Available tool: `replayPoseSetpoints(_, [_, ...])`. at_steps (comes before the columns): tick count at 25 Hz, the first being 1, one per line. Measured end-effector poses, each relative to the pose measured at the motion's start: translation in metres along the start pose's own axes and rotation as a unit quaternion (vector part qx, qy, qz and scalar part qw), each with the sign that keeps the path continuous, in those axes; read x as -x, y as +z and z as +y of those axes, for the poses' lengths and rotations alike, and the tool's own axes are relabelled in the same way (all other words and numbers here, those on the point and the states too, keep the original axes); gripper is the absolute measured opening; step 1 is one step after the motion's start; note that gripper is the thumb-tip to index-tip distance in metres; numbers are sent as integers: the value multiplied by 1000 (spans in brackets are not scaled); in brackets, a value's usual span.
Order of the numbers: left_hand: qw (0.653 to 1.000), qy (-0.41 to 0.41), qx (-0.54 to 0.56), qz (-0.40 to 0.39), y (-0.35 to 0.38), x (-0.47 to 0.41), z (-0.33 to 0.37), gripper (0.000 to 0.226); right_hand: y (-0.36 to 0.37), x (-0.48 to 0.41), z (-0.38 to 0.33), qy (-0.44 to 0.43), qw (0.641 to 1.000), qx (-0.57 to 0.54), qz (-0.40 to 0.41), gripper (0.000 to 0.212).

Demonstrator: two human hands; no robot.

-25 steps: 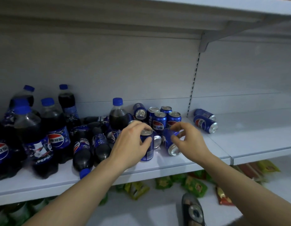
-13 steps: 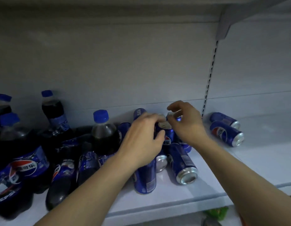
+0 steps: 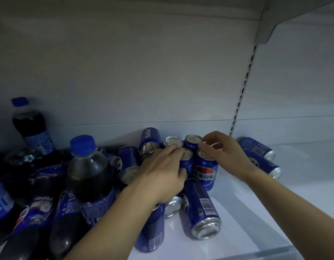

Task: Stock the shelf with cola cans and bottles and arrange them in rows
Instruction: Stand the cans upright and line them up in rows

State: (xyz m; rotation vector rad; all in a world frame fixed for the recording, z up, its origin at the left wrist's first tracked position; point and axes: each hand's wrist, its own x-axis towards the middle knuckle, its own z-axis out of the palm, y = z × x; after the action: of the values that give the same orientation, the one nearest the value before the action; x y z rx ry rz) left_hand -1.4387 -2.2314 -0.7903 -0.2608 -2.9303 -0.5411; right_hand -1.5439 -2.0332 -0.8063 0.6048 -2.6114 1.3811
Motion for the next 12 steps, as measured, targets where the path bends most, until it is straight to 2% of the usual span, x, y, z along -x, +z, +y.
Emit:
replayPoseSetpoints(3, [1000,-6,16,-5,-1,4,1,54,0,20,3,12,996,48,-70,44])
replayPoseSetpoints(5, [1000,-4,23,4,-3,6,3,54,-2,20,1,5,990,113,-85,59])
replayPoseSetpoints(7, [999,-2,31,11,-5,7,5,55,-6,16,-7,-8,990,117,-79,61])
replayPoseSetpoints(12, [997,3,64,32,-6,7,5,70,-28,15,-39,-67,997,29,-1,54])
